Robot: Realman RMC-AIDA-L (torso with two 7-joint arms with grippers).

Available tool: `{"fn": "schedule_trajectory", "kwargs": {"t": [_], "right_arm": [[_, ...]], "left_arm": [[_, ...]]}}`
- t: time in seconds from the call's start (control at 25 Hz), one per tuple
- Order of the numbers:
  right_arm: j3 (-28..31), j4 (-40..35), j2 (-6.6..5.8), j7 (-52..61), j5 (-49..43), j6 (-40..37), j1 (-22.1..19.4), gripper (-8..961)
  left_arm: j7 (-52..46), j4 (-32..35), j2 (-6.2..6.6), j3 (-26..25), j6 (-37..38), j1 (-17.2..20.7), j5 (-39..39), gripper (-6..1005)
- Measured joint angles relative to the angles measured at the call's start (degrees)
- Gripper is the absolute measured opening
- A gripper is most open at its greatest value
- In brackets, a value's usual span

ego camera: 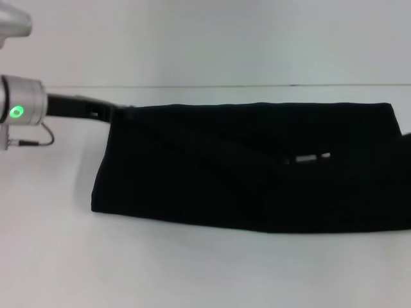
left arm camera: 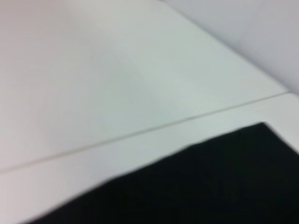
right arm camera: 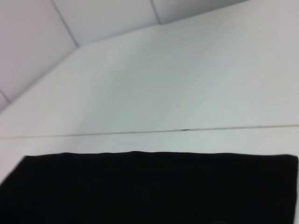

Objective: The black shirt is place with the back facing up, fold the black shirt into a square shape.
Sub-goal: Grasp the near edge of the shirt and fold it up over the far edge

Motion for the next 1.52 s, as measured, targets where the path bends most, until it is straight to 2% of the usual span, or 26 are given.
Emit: {"fn": "schedule_trajectory", "kwargs": {"t": [0.24,0.44,0.64,0.88,1.36,1.52], "right_arm": [[-6.4,5.1,-0.14,3.6,-0.7,12.8,5.8,55],[-8.6,9.2,-0.14,4.2,-0.8,21.4,9.2,55],[-8.7,9.7,0.00,4.6,-0.6,24.9,11.4,55],[-8.7,9.8,-0.49,6.3,-0.5,28.5,12.9,55],[-9.0,11.9,-0.73,5.8,-0.5,32.0,13.8,56],[-9.1,12.1,-0.41,5.7,-0.5,32.9,14.0,56]], "left_arm": [[-2.7,-3.6,-0.36,9.4,-16.2,-2.7,0.1,0],[-2.7,-4.3,-0.37,11.4,-22.6,-4.2,0.1,0],[-2.6,-4.3,-0.08,11.5,-26.0,-4.6,0.3,1],[-2.3,-4.3,-0.03,11.5,-29.0,-4.2,0.3,1],[-2.3,-4.7,-0.36,11.5,-29.6,-4.6,0.3,1],[-2.2,-5.2,-0.46,11.6,-30.4,-4.7,0.3,1]]}}
